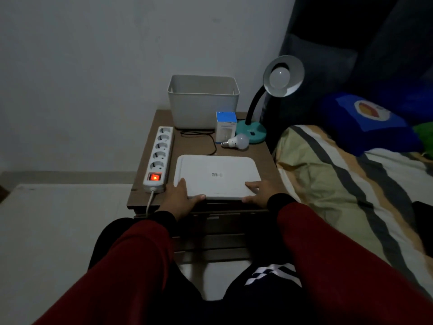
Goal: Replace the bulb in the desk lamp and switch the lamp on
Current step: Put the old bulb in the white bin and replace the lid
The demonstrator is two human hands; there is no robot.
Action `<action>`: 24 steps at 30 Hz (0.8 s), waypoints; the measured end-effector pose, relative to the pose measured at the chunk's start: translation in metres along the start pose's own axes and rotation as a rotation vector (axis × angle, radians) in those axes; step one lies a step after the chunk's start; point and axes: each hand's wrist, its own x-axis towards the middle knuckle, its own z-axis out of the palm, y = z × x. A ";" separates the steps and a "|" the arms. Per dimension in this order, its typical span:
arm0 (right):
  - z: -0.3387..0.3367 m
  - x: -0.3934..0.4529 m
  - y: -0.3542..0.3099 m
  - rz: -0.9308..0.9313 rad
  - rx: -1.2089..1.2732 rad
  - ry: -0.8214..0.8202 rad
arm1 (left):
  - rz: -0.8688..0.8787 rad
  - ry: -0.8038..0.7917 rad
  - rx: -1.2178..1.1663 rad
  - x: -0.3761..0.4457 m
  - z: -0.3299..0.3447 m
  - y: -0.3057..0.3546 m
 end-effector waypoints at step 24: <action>-0.098 0.165 -0.035 -0.143 0.075 0.161 | 0.003 -0.052 0.672 0.178 -0.097 0.089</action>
